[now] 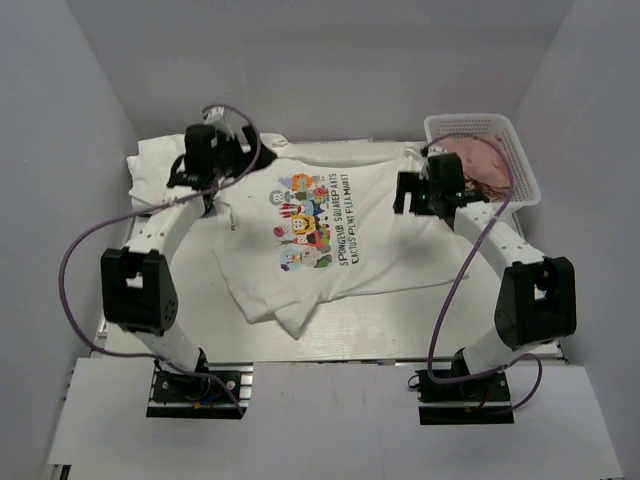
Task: Fold and stack the t-shirts
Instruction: Flatten out the tshirt
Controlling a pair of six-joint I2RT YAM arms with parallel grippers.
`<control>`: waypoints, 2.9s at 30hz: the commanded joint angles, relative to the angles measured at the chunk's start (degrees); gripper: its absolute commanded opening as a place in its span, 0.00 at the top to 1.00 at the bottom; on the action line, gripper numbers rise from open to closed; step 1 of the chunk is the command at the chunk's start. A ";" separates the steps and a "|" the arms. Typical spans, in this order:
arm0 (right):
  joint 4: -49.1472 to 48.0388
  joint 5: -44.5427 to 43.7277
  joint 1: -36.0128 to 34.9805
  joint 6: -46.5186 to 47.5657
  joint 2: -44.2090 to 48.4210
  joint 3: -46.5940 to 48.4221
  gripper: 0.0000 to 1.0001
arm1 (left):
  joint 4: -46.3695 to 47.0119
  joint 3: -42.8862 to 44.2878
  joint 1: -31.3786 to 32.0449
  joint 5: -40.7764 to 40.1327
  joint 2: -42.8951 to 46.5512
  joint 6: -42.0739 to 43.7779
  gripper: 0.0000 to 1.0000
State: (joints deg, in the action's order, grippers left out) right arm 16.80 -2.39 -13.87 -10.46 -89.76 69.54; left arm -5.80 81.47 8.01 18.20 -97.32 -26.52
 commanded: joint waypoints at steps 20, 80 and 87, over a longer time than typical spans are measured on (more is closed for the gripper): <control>5.72 14.78 -27.31 12.73 13.82 -15.66 0.10 | -42.89 -32.34 2.89 -2.87 35.96 -7.48 0.00; -2.23 6.34 -32.98 2.28 -16.24 12.72 0.49 | -38.05 -24.96 -3.88 -16.71 27.98 -6.96 0.00; -5.27 5.74 -32.36 1.41 -11.24 8.08 0.30 | -34.11 -29.15 -2.65 -1.09 31.13 -3.80 0.00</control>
State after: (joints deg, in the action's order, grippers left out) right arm 13.54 3.11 -46.17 -7.70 -105.65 78.59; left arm -43.51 55.07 4.84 6.70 -69.28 -32.12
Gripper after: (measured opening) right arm 0.691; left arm 0.997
